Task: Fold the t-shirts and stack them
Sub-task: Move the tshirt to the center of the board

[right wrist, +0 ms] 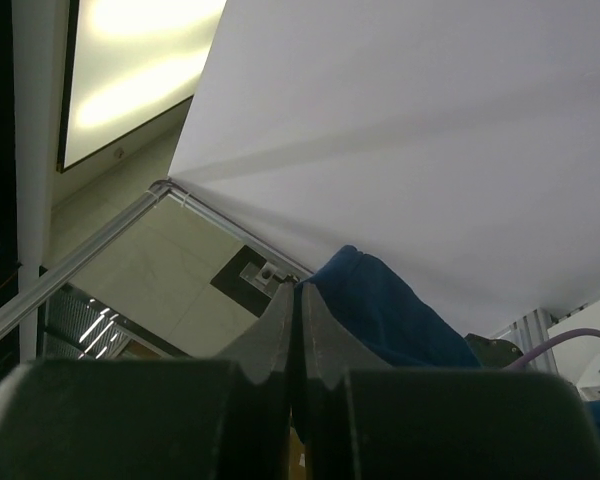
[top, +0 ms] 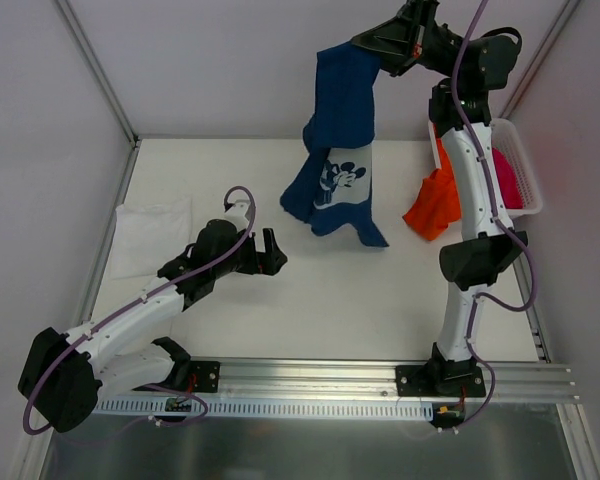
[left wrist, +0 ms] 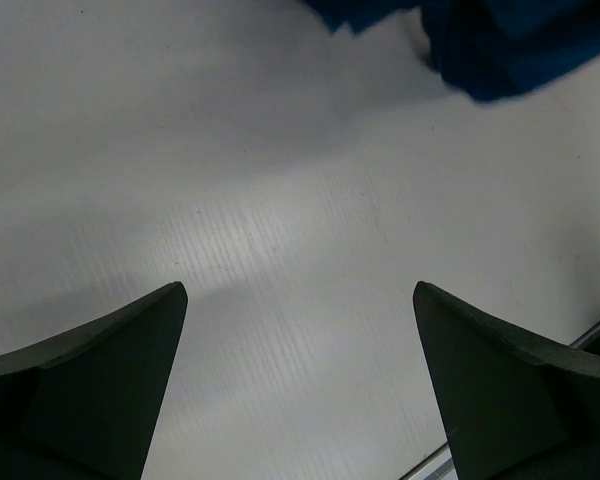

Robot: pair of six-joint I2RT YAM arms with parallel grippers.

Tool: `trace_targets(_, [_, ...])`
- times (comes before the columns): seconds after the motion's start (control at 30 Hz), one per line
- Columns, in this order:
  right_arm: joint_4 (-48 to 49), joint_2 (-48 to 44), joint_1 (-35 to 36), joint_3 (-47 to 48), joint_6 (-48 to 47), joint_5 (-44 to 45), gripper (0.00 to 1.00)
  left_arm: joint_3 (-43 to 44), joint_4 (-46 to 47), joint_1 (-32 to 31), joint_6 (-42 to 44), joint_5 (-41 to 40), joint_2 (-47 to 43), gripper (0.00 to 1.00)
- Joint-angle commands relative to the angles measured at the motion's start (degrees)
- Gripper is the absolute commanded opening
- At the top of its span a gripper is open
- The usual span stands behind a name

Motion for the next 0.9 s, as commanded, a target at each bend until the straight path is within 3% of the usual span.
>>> trace_targets(0.0, [4.71,-5.08,-0.91,4.12,3.24,1.96,0.01,1.92,2.18,-0.62,-0.09,-0.22,-1.17,0.99])
trace_targets(0.1, [5.14,-8.33,-1.08,1.15,2.27,1.17,0.01,1.92,2.18,-0.62,-0.44,-0.57,-1.08,0.99])
trace_targets(0.2, [9.18,-14.64,-1.79,-11.92,0.08,-0.5,0.0,1.48,2.18,-0.62,-1.14,-1.53,-0.99,0.99])
trace_targets(0.3, [9.73,-23.43,-3.45,-34.4,-8.51,-1.21,0.0,0.69,2.18,-0.62,-1.49,-3.81,-2.22,0.99])
trace_targets(0.33, [8.5,-26.93,-4.5,-45.51,-15.42,-1.21,0.01,0.16,2.01,-0.62,-1.58,-4.52,-2.66,0.99])
trace_targets(0.37, [6.83,-28.19,-5.03,-50.5,-19.14,-1.29,0.0,0.07,1.48,-0.62,-1.58,-5.83,-3.27,0.99])
trace_targets(0.47, [2.26,-29.87,-7.49,-67.43,-30.67,-0.33,0.01,0.77,-0.79,-0.53,-1.32,-7.77,-4.59,0.99])
trace_targets(0.57, [1.9,-26.73,-8.99,-78.36,-36.3,1.07,0.01,2.35,-4.05,-0.53,-0.79,-9.36,-5.47,0.99])
trace_targets(0.63, [0.94,-24.69,-9.08,-80.6,-39.11,1.34,0.01,3.14,-4.85,-0.62,-0.35,-9.1,-5.74,0.99])
trace_targets(0.73, [-20.51,-23.37,-9.0,-77.64,-56.73,6.15,0.01,4.19,-4.41,-0.53,-0.26,-7.26,-5.22,0.99])
trace_targets(0.77, [-42.97,-23.54,-8.56,-71.0,-73.76,15.57,0.0,4.64,-4.15,-0.61,0.0,-6.55,-4.6,0.99])
trace_targets(0.87, [-66.51,-23.72,-4.78,-62.08,-91.37,40.52,0.02,5.96,-2.4,-0.53,0.97,-3.39,-1.62,0.99])
